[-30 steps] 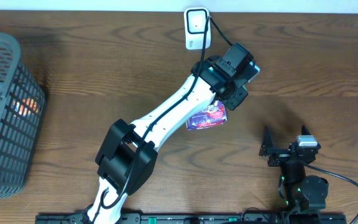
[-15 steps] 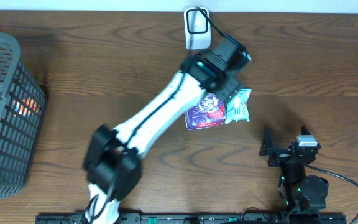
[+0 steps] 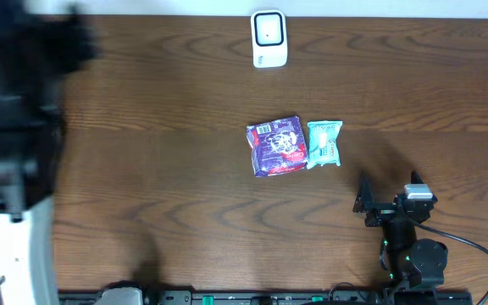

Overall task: Scan the item barcode
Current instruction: 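Carry the green package beside the purple one and release it, then reach into the basket and grasp the small orange package, left gripper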

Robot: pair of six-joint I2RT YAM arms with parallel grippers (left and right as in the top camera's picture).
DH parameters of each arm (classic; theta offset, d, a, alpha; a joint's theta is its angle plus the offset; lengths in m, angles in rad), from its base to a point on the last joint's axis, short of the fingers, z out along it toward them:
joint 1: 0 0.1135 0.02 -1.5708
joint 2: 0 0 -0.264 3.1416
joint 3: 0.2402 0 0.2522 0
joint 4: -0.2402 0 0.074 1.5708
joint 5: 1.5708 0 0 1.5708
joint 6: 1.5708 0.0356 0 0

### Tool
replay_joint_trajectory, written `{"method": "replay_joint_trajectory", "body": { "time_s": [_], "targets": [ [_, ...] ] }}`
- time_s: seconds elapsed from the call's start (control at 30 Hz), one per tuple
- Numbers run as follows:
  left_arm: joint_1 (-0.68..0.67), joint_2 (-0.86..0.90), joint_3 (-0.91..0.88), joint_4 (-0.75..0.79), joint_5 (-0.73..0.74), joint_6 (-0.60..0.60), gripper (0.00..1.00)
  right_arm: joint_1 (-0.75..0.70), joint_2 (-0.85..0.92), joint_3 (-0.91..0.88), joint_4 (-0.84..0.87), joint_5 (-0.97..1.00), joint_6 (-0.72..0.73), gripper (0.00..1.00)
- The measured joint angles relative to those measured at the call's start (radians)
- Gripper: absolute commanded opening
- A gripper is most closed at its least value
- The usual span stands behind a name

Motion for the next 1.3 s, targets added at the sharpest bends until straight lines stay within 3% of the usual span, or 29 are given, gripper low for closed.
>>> {"method": "replay_joint_trajectory", "body": {
  "time_s": [0.2, 0.47, 1.0, 1.13, 1.3],
  "targets": [
    [0.387, 0.035, -0.014, -0.070, -0.037, -0.200, 0.99, 0.000, 0.000, 0.000, 0.000, 0.000, 0.000, 0.99],
    [0.547, 0.170, -0.090, -0.175, -0.043, -0.380, 0.97, 0.000, 0.000, 0.000, 0.000, 0.000, 0.000, 0.99],
    [0.662, 0.488, -0.101, -0.176, 0.177, -0.153, 0.94, 0.000, 0.000, 0.000, 0.000, 0.000, 0.000, 0.99],
    [0.684, 0.551, -0.101, -0.209, 0.222, -0.126, 0.79, 0.000, 0.000, 0.000, 0.000, 0.000, 0.000, 0.99],
    [0.683, 0.620, -0.101, -0.232, 0.348, -0.066, 0.78, 0.000, 0.000, 0.000, 0.000, 0.000, 0.000, 0.99]
  ]
}}
